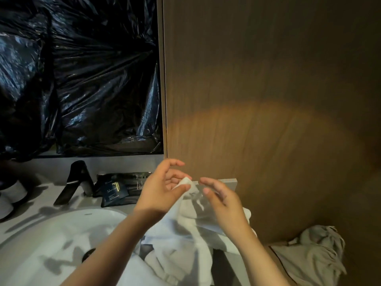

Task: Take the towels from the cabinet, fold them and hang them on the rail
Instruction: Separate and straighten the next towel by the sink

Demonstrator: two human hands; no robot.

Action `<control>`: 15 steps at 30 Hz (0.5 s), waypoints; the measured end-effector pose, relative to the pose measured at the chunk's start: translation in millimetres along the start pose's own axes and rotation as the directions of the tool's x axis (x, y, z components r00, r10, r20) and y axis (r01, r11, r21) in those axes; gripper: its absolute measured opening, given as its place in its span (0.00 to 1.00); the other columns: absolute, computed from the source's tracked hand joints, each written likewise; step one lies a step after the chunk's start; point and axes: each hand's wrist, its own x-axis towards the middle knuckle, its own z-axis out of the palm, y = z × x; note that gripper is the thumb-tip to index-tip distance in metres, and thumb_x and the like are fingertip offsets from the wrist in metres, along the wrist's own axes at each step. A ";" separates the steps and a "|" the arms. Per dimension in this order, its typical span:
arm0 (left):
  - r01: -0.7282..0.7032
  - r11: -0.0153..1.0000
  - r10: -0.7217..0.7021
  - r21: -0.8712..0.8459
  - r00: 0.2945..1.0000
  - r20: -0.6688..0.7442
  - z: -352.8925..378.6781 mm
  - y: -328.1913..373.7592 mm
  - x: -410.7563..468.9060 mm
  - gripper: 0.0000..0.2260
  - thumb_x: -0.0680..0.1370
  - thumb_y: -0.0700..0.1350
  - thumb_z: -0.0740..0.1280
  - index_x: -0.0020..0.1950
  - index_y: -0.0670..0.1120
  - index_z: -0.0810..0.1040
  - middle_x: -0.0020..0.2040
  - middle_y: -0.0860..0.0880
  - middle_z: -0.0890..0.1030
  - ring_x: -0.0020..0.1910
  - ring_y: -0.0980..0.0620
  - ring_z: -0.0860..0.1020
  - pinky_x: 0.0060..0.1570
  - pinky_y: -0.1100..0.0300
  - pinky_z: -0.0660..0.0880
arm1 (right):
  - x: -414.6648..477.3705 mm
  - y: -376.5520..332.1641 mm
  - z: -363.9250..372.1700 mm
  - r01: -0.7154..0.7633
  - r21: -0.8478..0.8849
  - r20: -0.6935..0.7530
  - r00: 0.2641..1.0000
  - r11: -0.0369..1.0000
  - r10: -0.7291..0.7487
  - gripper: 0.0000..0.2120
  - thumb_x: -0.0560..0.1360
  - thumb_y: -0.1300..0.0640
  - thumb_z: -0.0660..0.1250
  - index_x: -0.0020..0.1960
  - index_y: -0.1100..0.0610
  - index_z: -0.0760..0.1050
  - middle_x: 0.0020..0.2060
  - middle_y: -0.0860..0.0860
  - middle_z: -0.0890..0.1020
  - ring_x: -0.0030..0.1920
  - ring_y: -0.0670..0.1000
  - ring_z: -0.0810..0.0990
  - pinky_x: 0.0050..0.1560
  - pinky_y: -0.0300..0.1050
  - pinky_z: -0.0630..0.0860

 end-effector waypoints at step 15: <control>-0.049 0.939 0.019 0.341 0.996 0.091 -10.2 -14.2 -27.4 0.03 0.75 0.41 0.71 0.42 0.48 0.83 0.37 0.50 0.81 0.38 0.50 0.77 0.39 0.62 0.72 | -16.1 -4.0 0.2 -0.004 0.018 0.061 0.998 1.000 0.003 0.11 0.80 0.49 0.61 0.44 0.53 0.76 0.38 0.48 0.79 0.40 0.45 0.75 0.43 0.40 0.72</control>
